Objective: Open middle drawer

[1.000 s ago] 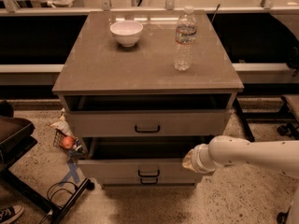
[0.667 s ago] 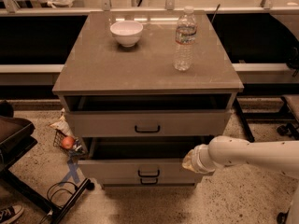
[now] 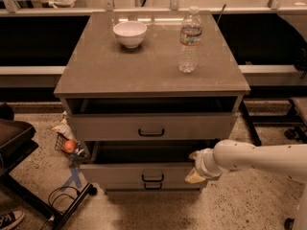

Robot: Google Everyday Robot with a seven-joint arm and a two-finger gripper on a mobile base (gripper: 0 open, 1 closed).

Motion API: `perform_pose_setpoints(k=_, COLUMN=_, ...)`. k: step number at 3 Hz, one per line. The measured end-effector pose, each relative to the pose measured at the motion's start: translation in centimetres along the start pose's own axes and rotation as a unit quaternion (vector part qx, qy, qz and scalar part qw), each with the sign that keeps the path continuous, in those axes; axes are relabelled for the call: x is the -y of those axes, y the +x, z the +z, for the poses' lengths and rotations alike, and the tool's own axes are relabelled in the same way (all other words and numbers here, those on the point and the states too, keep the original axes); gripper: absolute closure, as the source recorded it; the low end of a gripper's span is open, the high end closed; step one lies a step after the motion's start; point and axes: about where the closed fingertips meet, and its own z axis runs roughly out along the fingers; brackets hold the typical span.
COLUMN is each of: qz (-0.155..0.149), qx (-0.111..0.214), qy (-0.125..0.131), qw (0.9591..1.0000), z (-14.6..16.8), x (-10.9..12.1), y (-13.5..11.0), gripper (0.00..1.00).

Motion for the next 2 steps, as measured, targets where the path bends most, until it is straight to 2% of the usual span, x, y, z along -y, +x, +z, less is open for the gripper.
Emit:
perform_pose_setpoints(k=1, qz=0.0, qx=0.0, qy=-0.001, qw=1.0, z=0.08, x=-0.08, y=-0.04, gripper=0.0)
perform_pose_setpoints(k=2, qz=0.0, qx=0.0, qy=-0.001, qw=1.0, z=0.08, x=-0.08, y=-0.04, gripper=0.0)
